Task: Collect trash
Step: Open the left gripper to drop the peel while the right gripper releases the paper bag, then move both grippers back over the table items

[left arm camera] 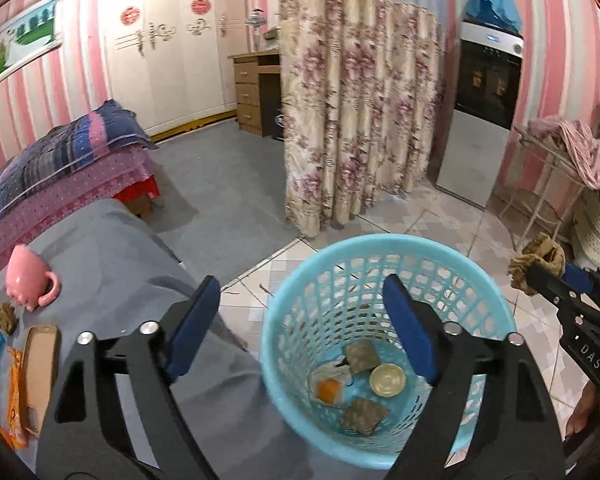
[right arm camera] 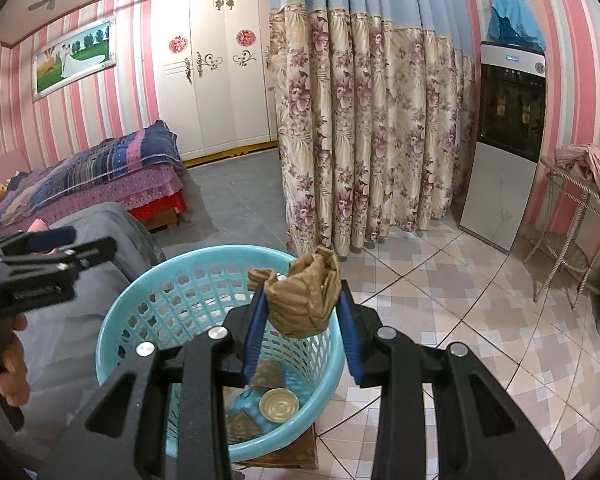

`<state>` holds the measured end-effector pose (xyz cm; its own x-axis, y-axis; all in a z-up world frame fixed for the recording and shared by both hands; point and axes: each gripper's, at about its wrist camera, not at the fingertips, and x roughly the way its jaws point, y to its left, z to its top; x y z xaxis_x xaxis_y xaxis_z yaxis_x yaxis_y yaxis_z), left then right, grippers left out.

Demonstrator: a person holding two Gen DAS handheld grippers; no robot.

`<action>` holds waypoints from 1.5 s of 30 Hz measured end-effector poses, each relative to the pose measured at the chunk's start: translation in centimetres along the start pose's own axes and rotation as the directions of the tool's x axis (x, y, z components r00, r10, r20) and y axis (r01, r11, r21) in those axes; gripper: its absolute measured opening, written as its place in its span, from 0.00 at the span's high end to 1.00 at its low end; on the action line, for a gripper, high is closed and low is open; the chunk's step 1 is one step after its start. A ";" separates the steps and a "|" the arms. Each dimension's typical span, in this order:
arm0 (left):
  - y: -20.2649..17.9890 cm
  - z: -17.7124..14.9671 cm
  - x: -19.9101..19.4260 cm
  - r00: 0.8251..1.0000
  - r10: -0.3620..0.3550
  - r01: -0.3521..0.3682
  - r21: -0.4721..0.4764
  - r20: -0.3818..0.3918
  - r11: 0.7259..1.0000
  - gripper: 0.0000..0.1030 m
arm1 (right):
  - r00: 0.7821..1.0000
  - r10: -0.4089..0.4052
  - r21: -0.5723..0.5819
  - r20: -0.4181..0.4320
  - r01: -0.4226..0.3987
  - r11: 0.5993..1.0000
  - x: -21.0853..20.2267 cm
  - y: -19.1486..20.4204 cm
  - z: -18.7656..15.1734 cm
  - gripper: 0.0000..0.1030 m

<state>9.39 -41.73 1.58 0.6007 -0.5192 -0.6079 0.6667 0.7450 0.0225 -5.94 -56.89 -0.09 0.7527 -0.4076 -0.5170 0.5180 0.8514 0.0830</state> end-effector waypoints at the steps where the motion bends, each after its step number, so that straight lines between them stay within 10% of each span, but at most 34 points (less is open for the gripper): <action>1: 0.7 -0.1 -0.3 1.000 0.008 -0.008 -0.013 0.001 1.000 0.17 | 1.000 0.003 0.004 -0.002 -0.003 1.000 0.1 0.1 0.0 0.66; 17: 5.6 -2.1 -4.0 0.991 0.137 -0.136 -0.092 0.007 0.986 0.05 | 0.998 0.070 0.017 -0.009 -0.070 0.997 2.6 4.5 0.2 0.62; 21: 7.5 -2.3 -5.1 0.985 0.174 -0.171 -0.105 0.020 0.980 0.05 | 0.998 0.058 0.027 0.012 -0.059 0.998 2.7 5.3 0.6 0.24; 27: 10.3 -3.1 -6.4 0.977 0.212 -0.208 -0.134 0.015 0.969 0.05 | 0.997 0.067 0.014 0.041 -0.068 0.998 2.1 6.9 1.2 0.08; 45: 21.7 -7.8 -15.2 0.926 0.377 -0.362 -0.254 0.015 0.897 0.05 | 0.982 0.185 -0.055 0.028 -0.183 0.982 0.7 16.9 1.5 0.04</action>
<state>11.31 -14.39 5.09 0.8143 -0.2057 -0.5428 0.2688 0.9624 0.0385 3.94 -43.29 2.18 0.8465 -0.2520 -0.4689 0.3482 0.9284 0.1297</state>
